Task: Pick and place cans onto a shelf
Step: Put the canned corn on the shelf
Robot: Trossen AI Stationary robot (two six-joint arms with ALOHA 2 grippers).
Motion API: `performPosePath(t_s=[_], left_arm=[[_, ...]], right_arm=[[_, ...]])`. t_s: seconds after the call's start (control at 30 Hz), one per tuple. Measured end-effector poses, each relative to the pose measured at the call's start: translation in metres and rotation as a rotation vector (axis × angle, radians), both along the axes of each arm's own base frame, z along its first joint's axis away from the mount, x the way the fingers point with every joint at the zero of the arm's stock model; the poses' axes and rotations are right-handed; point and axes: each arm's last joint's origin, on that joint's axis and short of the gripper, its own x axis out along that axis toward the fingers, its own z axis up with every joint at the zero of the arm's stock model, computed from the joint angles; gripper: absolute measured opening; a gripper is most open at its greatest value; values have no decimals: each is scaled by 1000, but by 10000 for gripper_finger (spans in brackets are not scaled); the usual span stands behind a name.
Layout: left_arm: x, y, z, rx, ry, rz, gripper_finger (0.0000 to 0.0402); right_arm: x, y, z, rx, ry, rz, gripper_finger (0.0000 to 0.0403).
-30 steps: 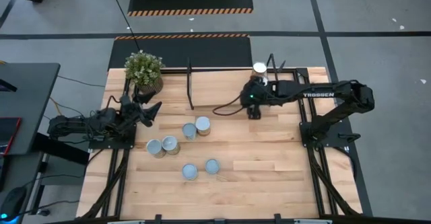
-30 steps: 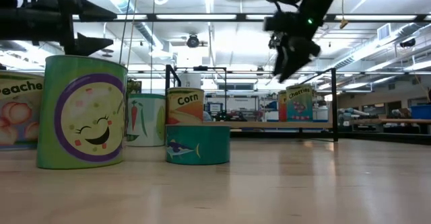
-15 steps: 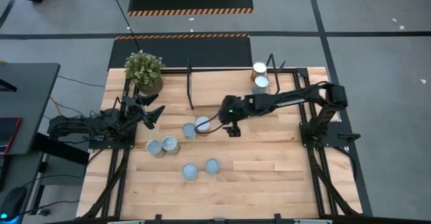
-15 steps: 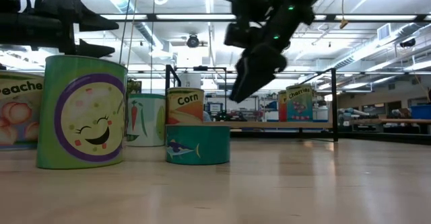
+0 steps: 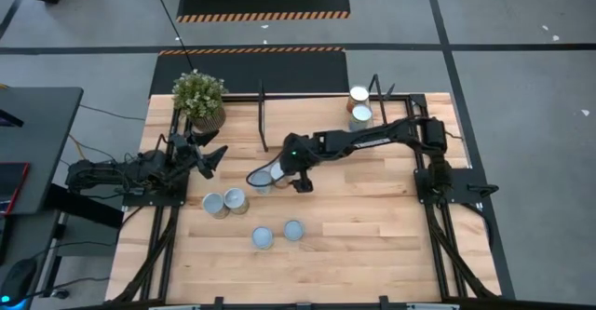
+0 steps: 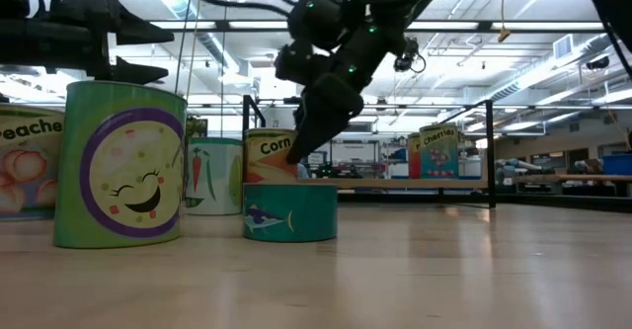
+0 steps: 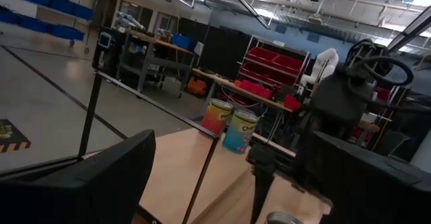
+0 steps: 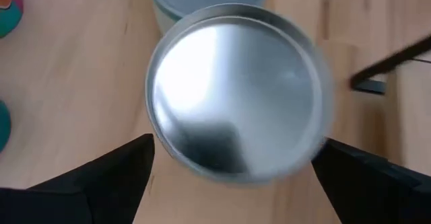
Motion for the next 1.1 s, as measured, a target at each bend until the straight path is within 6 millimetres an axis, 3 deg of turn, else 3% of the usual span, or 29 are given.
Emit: performPosePath(t_s=[0.3, 0.7, 0.83, 1.1], left_arm=[[0, 0, 1, 0, -6, 2, 396], [0, 0, 1, 0, -9, 1, 396], [0, 0, 1, 0, -8, 1, 396], [0, 0, 1, 0, -8, 0, 396]], right_arm=[[12, 1, 3, 23, -85, 49, 390], [7, -2, 9, 2, -62, 20, 318], [-9, -7, 25, -33, 9, -15, 331], [-51, -19, 82, -62, -11, -75, 325]])
